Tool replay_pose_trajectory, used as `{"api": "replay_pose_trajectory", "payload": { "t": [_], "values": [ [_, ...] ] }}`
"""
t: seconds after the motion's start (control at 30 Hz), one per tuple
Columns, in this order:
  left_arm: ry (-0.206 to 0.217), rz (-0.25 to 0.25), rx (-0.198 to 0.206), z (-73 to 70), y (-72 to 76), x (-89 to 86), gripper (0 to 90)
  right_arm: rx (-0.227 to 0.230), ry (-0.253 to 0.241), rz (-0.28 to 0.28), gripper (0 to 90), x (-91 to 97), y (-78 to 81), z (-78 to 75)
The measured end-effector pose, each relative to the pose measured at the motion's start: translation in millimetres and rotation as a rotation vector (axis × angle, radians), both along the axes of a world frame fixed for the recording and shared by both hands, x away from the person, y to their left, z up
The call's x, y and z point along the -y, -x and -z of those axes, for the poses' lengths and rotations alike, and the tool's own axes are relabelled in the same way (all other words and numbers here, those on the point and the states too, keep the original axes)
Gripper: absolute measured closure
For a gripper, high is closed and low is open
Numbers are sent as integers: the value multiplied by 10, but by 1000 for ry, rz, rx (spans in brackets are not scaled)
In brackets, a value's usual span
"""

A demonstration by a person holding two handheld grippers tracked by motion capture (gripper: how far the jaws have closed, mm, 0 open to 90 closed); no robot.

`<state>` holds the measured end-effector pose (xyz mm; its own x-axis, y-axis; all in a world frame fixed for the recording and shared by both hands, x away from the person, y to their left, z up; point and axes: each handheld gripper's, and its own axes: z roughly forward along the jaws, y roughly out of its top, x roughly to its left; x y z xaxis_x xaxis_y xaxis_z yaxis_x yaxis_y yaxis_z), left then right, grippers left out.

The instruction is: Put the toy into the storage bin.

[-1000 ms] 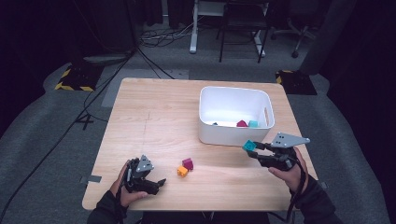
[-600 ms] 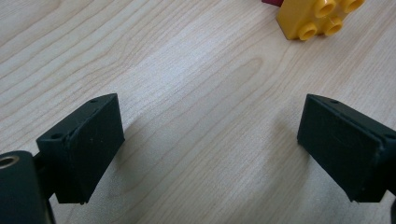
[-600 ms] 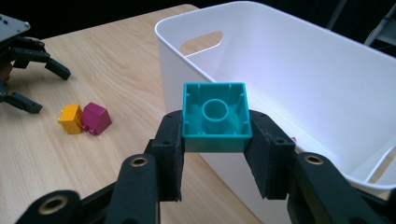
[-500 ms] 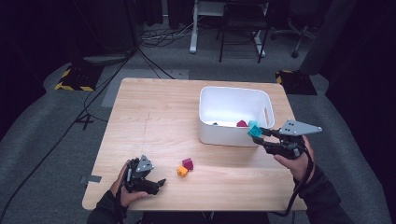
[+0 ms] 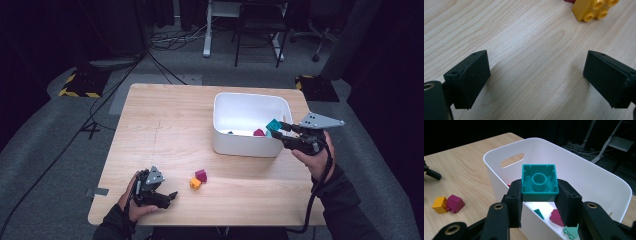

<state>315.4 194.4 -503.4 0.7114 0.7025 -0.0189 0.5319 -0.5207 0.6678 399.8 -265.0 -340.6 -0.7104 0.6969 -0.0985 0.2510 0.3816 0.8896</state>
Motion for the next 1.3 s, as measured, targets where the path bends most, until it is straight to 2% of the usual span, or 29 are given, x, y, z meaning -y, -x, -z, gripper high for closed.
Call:
{"api": "replay_pose_trajectory", "payload": {
  "t": [0.47,0.63,0.73,0.9,1.1,1.3],
  "values": [
    [0,0,0,0,0,0,74,-37,33,78,596,-186,-353,92],
    [-1,0,1,0,0,0,74,-75,32,86,596,-231,-444,128],
    [-1,0,1,0,0,-1,74,-92,22,82,596,-256,-468,147],
    [-1,0,1,0,0,-1,74,-102,33,91,594,-301,-491,168],
    [-2,-1,2,-1,1,-1,74,-99,22,108,539,-326,-477,210],
    [-1,0,1,0,1,-1,74,-77,15,99,557,-302,-394,164]
  ]
}}
